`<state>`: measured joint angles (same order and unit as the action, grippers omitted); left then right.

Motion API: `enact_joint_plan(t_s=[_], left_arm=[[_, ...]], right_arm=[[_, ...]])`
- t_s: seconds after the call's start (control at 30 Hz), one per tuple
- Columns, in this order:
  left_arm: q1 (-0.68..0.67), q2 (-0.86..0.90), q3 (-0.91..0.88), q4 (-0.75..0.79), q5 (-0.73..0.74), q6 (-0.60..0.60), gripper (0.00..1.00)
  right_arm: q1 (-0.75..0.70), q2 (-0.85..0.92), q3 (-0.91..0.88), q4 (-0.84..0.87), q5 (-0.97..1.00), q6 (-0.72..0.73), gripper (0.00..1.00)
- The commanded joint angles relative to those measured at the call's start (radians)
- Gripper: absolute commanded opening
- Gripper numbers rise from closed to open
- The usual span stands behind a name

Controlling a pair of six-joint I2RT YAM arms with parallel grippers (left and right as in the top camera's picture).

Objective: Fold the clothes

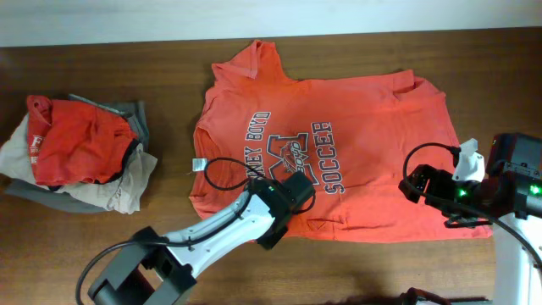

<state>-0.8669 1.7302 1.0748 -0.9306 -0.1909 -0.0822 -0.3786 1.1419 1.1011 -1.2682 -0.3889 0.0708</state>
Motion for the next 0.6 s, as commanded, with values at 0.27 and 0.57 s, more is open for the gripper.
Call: enact_joint_plan(t_s=[0.27,0.57], left_arm=[[0.008,0.012,-0.040,0.036,-0.059,0.004,0.15],[0.008,0.011,-0.040,0.024,-0.067,0.008,0.00]], right_arm=[[0.007,-0.003,-0.009,-0.006,0.009,-0.011,0.99],[0.007,-0.003,-0.009,-0.007,0.009,-0.011,0.99]])
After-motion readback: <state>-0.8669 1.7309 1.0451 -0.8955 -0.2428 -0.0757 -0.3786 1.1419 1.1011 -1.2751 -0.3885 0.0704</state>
